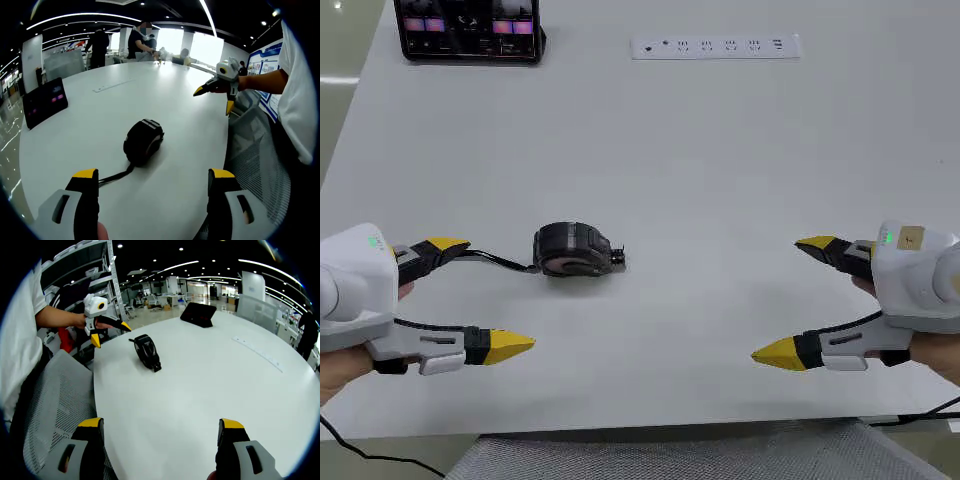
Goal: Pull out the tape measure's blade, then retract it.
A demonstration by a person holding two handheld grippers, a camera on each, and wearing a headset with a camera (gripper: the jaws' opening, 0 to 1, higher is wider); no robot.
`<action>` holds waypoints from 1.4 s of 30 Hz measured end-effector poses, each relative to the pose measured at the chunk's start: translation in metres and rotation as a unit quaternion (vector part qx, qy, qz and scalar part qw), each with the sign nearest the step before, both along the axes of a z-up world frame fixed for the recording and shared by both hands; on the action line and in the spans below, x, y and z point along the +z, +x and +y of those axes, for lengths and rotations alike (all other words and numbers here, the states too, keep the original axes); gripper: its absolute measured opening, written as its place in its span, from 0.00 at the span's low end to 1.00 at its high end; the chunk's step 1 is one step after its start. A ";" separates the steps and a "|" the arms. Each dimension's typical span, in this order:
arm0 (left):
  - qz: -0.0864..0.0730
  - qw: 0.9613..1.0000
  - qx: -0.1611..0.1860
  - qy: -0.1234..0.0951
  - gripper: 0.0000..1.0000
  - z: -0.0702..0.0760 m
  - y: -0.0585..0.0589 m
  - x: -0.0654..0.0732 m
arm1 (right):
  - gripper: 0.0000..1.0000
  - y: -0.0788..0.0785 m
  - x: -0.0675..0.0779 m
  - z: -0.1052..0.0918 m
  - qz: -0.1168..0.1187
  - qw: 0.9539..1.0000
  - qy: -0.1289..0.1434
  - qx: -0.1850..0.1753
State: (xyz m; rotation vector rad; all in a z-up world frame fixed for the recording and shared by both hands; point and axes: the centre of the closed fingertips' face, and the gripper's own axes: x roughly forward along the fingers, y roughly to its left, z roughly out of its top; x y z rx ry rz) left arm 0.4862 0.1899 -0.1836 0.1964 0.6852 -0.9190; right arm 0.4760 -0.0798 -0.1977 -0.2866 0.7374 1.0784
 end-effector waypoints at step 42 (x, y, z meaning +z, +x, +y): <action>0.009 0.989 -0.116 0.088 0.83 -0.019 0.033 -0.028 | 0.92 0.023 -0.006 0.026 -0.002 0.997 -0.019 0.075</action>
